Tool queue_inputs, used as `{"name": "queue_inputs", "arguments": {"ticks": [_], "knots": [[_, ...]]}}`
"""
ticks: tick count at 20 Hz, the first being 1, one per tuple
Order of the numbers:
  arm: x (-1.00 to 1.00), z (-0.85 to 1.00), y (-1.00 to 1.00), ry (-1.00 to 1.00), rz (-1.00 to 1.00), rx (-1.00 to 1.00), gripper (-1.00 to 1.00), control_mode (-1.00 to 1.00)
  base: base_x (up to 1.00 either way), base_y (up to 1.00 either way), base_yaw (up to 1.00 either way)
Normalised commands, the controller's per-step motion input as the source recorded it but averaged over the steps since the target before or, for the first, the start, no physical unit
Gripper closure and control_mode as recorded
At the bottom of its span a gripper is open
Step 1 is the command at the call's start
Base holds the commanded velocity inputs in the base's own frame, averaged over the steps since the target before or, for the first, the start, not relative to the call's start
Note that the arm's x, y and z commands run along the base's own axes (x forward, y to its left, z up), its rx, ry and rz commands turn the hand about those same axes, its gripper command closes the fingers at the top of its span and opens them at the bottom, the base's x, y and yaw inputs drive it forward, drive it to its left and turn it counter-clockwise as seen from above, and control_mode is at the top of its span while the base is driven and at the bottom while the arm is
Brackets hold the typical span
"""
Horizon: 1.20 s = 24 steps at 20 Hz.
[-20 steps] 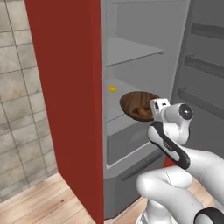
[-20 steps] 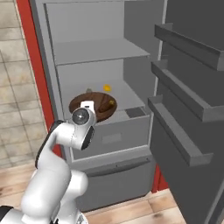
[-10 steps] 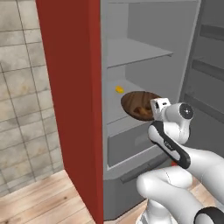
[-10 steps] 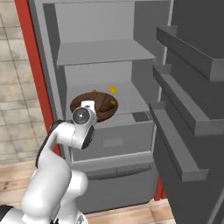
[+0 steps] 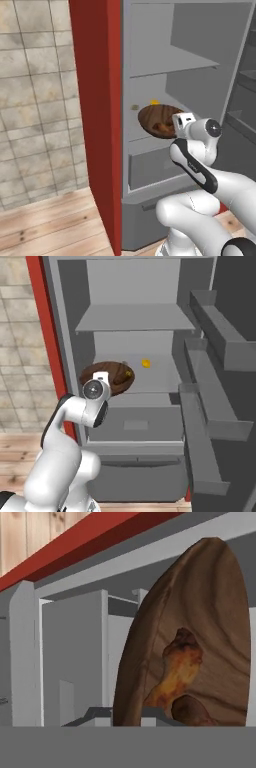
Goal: Pick the chicken drumstick and sweet potato from their plates and place them in the bowl. Then put the bowl in the fridge.
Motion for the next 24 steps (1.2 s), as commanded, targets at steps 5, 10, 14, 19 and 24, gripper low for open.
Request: {"name": "queue_inputs", "arguments": {"ticks": [5, 10, 14, 19, 24], "knots": [[0.0, 0.0, 0.0, 0.0, 0.0, 0.0, 1.0, 1.0, 0.03, -0.41, 0.25], [0.0, 0.0, 0.0, 0.0, 0.0, 0.0, 1.0, 1.0, 0.03, -0.4, 0.17], [0.0, 0.0, 0.0, 0.0, 0.0, 0.0, 1.0, 1.0, 0.0, -0.3, 0.04], [0.0, 0.0, 0.0, 0.0, 0.0, 0.0, 1.0, 1.0, 0.01, -0.02, 0.0], [0.0, 0.0, 0.0, 0.0, 0.0, 0.0, 1.0, 1.0, 0.0, 0.0, 0.0]]}}
